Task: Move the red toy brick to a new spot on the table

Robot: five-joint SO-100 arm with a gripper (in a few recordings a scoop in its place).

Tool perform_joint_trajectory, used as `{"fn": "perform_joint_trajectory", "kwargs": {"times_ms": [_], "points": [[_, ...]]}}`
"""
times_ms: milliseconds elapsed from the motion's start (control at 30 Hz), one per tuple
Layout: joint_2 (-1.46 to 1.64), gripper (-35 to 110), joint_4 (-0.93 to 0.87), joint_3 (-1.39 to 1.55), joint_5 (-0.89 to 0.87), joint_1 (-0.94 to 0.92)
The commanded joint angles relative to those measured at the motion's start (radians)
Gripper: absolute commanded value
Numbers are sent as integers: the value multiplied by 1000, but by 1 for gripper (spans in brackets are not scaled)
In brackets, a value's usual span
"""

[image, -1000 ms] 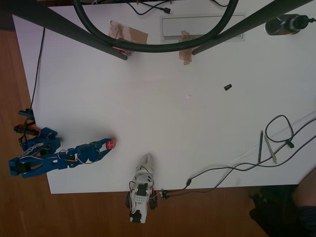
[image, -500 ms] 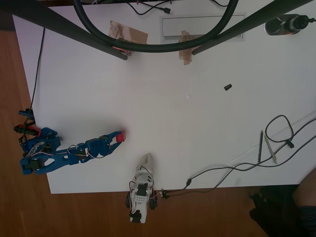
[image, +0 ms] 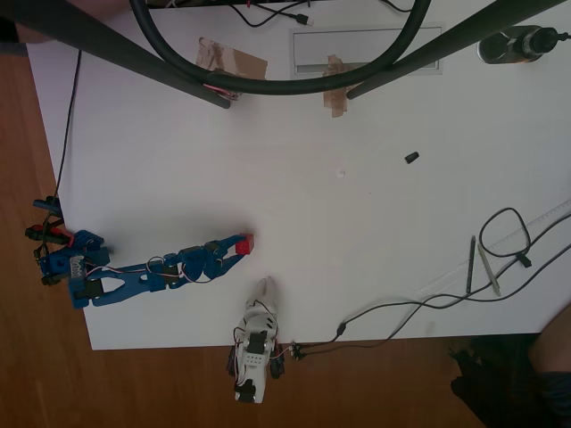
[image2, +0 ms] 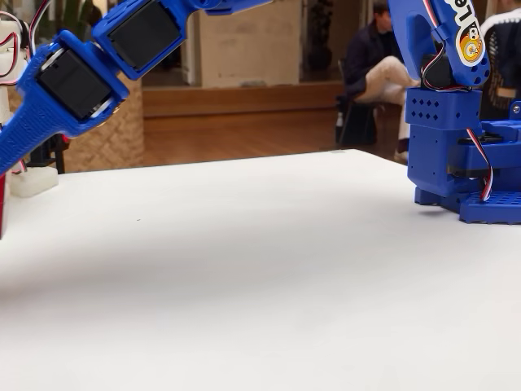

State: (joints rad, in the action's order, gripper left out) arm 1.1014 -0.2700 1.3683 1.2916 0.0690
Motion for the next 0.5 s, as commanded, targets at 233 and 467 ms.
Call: {"fn": "perform_joint_trajectory", "kwargs": {"times_ms": [233, 467], "points": [[57, 1, 78, 41, -46, -83], [106, 0, 28, 95, -161, -34]]}}
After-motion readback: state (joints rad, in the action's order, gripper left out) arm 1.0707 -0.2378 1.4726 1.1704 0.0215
